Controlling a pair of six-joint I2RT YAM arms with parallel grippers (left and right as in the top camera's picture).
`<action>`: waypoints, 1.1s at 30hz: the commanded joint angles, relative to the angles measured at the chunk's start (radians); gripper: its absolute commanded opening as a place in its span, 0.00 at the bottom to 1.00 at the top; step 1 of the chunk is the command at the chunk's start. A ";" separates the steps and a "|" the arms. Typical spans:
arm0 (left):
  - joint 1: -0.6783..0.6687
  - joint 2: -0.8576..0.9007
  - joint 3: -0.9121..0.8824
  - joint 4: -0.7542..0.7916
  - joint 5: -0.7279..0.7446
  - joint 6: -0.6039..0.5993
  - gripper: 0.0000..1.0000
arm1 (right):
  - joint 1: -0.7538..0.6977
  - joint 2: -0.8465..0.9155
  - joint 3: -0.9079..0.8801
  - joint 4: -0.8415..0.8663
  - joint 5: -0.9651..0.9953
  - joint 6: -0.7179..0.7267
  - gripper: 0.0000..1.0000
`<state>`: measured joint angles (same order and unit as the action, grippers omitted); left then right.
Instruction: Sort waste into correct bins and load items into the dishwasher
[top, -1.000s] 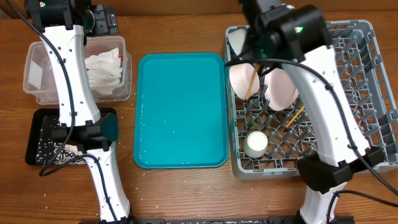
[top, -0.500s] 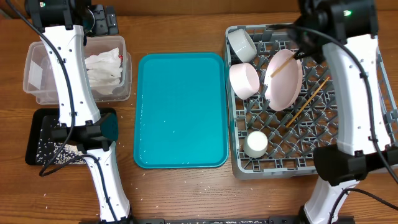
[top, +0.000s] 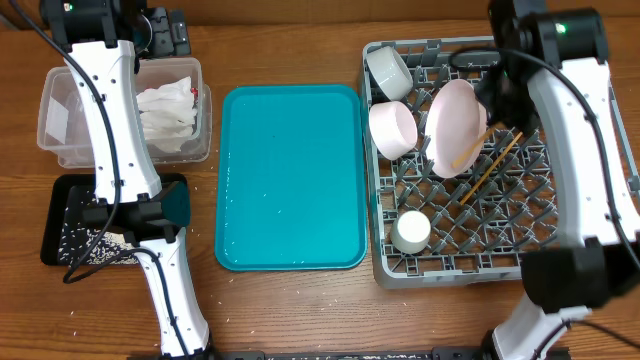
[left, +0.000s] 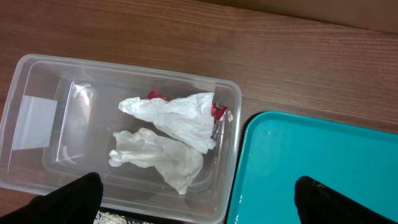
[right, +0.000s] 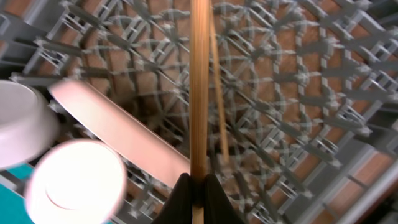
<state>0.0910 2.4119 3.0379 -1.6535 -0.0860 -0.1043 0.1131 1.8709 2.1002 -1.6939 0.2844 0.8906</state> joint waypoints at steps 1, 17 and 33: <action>-0.008 -0.025 0.021 0.001 0.008 0.000 1.00 | 0.010 -0.165 -0.117 0.004 0.022 0.061 0.04; -0.008 -0.025 0.021 0.001 0.008 0.000 1.00 | 0.010 -0.233 -0.640 0.358 -0.032 0.105 0.05; -0.008 -0.025 0.021 0.001 0.008 0.000 1.00 | 0.021 -0.283 -0.538 0.309 -0.109 -0.129 0.59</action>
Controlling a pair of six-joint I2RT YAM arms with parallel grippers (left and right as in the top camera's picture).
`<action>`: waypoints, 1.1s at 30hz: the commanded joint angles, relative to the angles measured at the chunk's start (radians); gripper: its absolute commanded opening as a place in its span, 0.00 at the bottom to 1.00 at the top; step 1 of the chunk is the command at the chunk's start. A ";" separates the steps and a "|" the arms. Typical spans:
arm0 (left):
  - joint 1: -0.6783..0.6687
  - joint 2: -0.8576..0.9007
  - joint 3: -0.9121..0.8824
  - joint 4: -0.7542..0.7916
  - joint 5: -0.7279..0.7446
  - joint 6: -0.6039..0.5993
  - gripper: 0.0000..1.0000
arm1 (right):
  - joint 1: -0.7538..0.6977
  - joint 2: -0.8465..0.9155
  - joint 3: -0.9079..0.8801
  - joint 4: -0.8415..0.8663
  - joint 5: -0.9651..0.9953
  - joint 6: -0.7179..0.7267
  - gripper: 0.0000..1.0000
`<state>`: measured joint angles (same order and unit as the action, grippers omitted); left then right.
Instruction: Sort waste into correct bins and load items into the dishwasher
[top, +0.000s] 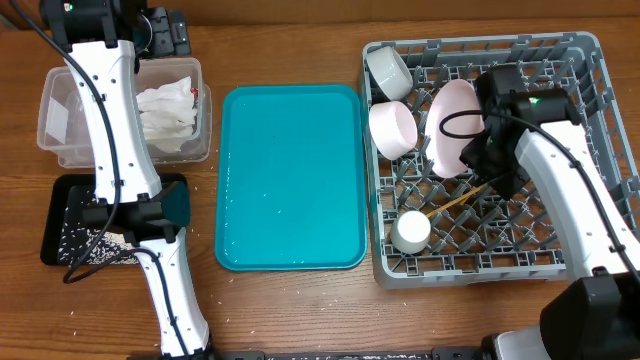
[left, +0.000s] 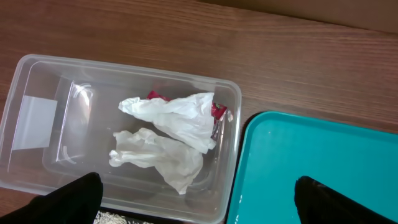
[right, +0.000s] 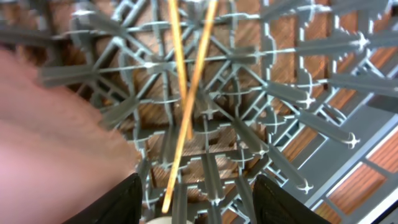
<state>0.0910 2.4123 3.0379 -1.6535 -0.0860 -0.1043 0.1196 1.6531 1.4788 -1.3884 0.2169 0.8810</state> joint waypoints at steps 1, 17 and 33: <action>-0.008 -0.025 0.021 0.001 0.008 0.000 1.00 | 0.026 -0.085 0.105 0.004 -0.055 -0.156 0.62; -0.008 -0.025 0.021 0.001 0.008 0.000 1.00 | 0.212 -0.423 0.238 -0.145 -0.012 -0.339 1.00; -0.008 -0.025 0.021 0.001 0.008 0.000 1.00 | 0.047 -0.770 -0.138 0.342 -0.051 -0.601 1.00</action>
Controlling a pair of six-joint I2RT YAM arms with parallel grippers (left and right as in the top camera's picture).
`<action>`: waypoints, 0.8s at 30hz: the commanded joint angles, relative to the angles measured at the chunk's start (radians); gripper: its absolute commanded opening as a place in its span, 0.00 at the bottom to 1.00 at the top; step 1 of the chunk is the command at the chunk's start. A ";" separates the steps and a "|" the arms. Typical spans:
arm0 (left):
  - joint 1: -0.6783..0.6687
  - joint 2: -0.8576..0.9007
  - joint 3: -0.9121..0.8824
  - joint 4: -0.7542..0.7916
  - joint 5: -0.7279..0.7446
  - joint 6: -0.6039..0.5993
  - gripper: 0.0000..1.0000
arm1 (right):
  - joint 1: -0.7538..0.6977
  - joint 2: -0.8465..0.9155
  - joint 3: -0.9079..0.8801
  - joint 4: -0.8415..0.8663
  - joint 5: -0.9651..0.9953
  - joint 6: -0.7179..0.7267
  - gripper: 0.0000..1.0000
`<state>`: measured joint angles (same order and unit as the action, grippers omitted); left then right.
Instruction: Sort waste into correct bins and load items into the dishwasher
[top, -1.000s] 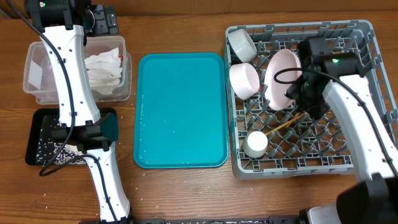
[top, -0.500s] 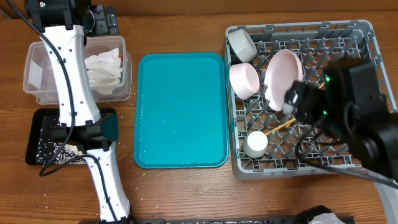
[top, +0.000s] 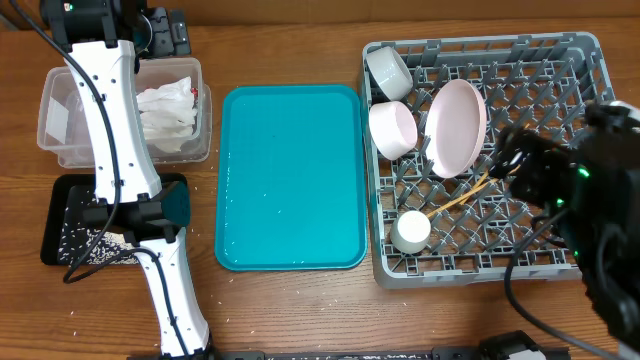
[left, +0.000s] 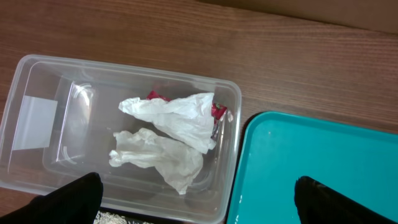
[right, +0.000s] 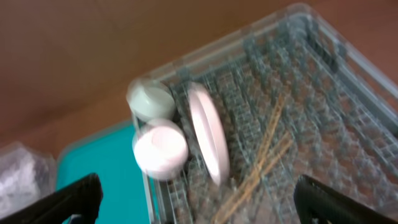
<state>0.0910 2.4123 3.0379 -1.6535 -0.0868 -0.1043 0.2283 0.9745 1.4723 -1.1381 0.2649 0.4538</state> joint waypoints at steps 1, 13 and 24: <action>-0.008 -0.025 0.021 0.001 0.009 0.000 1.00 | -0.090 -0.138 -0.205 0.169 -0.148 -0.226 1.00; -0.008 -0.025 0.021 0.001 0.009 0.000 1.00 | -0.323 -0.714 -0.989 0.677 -0.372 -0.288 1.00; -0.008 -0.025 0.021 0.001 0.009 0.000 1.00 | -0.325 -0.972 -1.409 1.028 -0.432 -0.294 1.00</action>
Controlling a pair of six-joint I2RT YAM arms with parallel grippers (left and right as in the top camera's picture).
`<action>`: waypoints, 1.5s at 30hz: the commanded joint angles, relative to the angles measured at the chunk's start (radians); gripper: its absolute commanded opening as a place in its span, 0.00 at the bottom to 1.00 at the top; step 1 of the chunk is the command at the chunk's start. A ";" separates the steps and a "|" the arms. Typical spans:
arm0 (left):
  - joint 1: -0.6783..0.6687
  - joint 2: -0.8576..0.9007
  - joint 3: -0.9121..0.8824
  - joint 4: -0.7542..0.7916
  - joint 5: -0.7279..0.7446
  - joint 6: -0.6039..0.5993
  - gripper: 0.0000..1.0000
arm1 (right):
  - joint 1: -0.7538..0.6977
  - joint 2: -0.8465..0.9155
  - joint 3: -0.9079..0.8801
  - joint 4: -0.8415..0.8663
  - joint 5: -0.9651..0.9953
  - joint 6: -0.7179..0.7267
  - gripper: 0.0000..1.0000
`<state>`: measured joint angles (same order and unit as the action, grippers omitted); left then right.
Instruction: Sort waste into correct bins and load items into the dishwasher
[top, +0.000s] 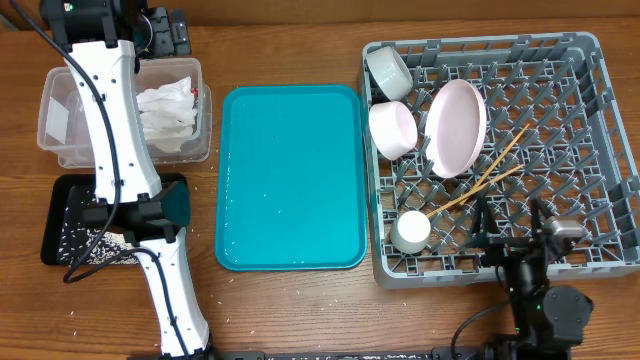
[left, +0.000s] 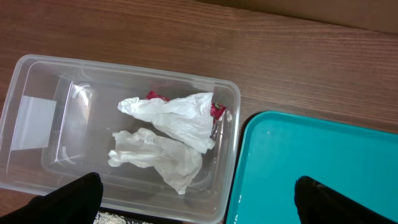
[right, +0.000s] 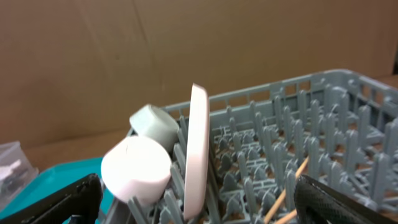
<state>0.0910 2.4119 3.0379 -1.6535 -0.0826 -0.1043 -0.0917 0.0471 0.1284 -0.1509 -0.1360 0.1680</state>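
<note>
The grey dishwasher rack (top: 590, 60) holds a pink plate (top: 455, 128) on edge, a pink cup (top: 392, 128), a grey-green cup (top: 388, 70), a white cup (top: 410, 232) and two wooden chopsticks (top: 485, 178) lying crossed on the grid. My right gripper (right: 199, 202) is open and empty, low at the rack's front edge (top: 512, 235), looking across the plate (right: 198, 149). Also open and empty, my left gripper (left: 196, 199) hovers over the clear bin (left: 37, 74) of crumpled white tissues (left: 168, 134).
A teal tray (top: 290, 180) lies between the bins and the rack. A black bin (top: 60, 235) with white crumbs sits in front of the clear bin. The left arm's white links stretch over both bins.
My right arm has drawn back from above the rack's right side to low at its front edge. The chopsticks lie where they were. The left arm has not moved.
My right gripper was first shut on a chopstick over the rack, beside the plate. Then it stood open with both chopsticks lying crossed on the grid. It was then higher and off to the right, and now sits low at the front.
</note>
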 joint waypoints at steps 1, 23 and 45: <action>-0.008 -0.025 0.021 0.001 0.005 0.000 1.00 | -0.006 -0.045 -0.081 0.051 -0.030 -0.009 1.00; -0.008 -0.025 0.021 0.001 0.005 0.000 1.00 | -0.005 -0.044 -0.121 0.086 -0.031 -0.009 1.00; -0.007 -0.023 0.021 0.001 -0.022 0.000 1.00 | -0.005 -0.044 -0.121 0.086 -0.031 -0.009 1.00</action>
<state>0.0910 2.4119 3.0379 -1.6535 -0.0841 -0.1043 -0.0917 0.0147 0.0185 -0.0715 -0.1608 0.1638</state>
